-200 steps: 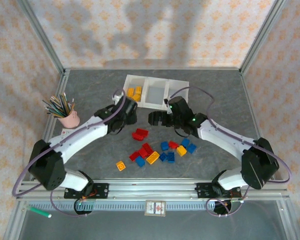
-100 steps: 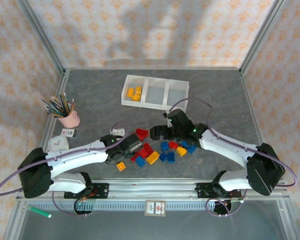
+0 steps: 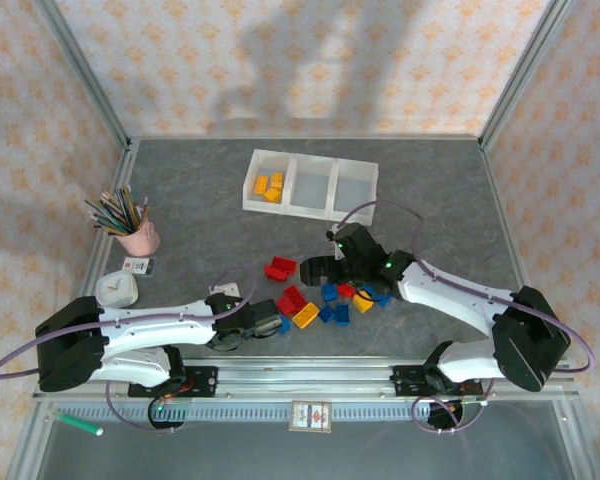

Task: Sort the legos into containers by color
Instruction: Pick up the lego from the middle-left of the table.

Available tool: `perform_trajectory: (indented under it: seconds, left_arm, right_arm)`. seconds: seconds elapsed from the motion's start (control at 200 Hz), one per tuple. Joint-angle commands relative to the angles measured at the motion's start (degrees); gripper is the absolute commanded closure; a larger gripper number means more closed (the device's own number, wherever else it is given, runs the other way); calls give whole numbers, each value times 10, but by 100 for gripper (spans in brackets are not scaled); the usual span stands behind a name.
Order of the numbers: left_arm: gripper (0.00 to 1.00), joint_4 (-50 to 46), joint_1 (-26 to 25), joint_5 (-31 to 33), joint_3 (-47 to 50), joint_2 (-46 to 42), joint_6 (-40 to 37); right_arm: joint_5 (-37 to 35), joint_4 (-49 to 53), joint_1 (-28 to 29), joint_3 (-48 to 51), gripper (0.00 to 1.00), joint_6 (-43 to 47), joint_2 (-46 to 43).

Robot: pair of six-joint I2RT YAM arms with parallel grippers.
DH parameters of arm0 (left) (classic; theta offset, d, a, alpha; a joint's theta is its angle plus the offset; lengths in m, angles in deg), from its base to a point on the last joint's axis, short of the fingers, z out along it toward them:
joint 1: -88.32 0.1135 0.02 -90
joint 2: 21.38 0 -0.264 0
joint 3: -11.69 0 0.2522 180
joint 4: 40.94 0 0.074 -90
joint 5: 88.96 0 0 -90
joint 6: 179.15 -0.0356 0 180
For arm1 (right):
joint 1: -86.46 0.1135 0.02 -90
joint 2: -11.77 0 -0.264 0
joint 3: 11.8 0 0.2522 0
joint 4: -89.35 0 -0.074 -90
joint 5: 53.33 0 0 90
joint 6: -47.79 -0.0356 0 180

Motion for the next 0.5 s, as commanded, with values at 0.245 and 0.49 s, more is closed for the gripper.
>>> perform_trajectory:
  seconds: [0.245, 0.49]
  left_arm:
    - [36, 86, -5, -8, 34, 25, 27]
    - [51, 93, -5, 2, 21, 42, 17]
  right_arm:
    - [-14, -13, 3, -7, 0, 6, 17]
    - [-5, -15, 3, -20, 0, 10, 33]
